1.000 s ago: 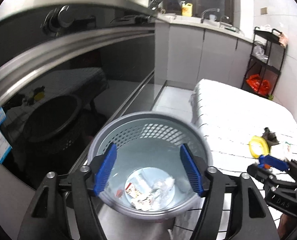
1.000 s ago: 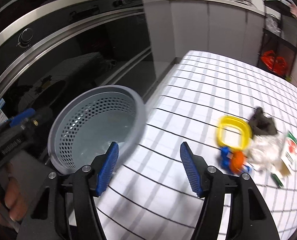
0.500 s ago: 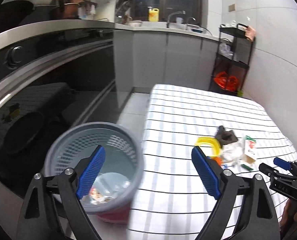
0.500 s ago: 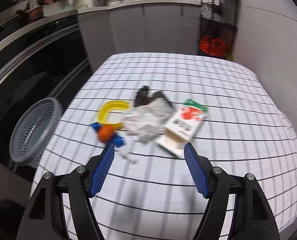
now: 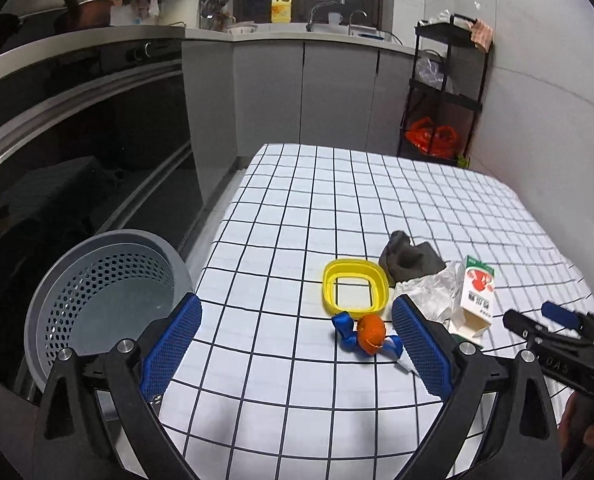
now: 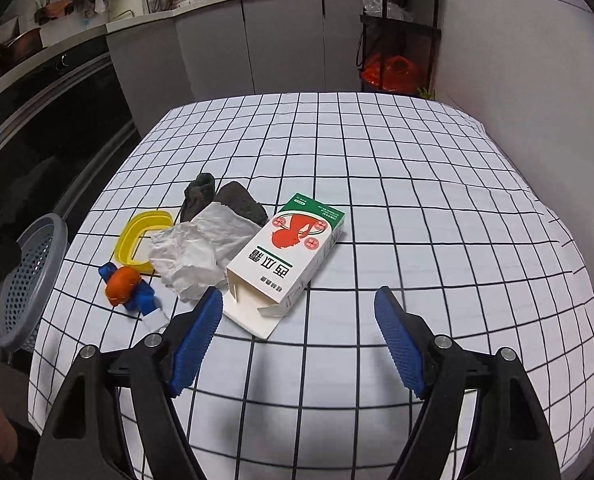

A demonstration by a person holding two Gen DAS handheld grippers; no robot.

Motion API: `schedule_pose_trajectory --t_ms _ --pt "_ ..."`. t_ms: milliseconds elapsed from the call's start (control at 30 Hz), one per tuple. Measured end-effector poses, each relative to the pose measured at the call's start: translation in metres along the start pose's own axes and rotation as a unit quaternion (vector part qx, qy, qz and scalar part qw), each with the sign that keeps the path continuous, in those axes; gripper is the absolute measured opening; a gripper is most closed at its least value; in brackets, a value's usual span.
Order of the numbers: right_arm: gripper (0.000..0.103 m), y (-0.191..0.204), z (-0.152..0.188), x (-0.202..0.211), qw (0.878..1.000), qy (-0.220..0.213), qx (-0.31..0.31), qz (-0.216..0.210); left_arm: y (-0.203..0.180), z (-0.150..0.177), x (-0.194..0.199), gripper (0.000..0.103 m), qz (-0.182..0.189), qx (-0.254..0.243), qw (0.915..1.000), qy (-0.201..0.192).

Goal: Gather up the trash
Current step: 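Move both open tools back over the table toward the milk carton, then close the right gripper on the white-and-green milk carton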

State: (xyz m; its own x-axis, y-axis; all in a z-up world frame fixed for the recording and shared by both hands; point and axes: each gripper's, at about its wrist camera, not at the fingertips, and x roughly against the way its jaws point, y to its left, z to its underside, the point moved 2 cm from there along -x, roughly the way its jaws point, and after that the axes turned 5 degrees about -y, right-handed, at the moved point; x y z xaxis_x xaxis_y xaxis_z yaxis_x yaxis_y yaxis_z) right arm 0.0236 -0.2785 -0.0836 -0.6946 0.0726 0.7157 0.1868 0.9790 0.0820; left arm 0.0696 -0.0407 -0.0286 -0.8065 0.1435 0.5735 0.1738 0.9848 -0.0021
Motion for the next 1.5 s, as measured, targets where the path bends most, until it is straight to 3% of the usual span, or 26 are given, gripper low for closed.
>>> schedule_pose_trajectory --t_ms 400,800,1167,1500 --pt "0.075 0.013 -0.006 -0.046 1.000 0.021 -0.022 0.007 0.002 0.012 -0.026 0.094 -0.018 -0.005 0.9995 0.026" --pt "0.075 0.020 -0.006 -0.064 0.997 0.035 -0.006 0.074 0.002 0.013 -0.033 0.094 -0.011 -0.006 0.9993 0.036" --pt "0.075 -0.024 0.009 -0.046 0.994 0.037 -0.022 0.097 0.002 0.015 -0.030 0.094 -0.005 -0.003 0.9993 0.037" --pt "0.076 -0.049 0.002 -0.051 0.999 0.032 -0.035 0.027 -0.007 0.022 -0.037 0.094 -0.002 -0.010 0.9988 0.049"
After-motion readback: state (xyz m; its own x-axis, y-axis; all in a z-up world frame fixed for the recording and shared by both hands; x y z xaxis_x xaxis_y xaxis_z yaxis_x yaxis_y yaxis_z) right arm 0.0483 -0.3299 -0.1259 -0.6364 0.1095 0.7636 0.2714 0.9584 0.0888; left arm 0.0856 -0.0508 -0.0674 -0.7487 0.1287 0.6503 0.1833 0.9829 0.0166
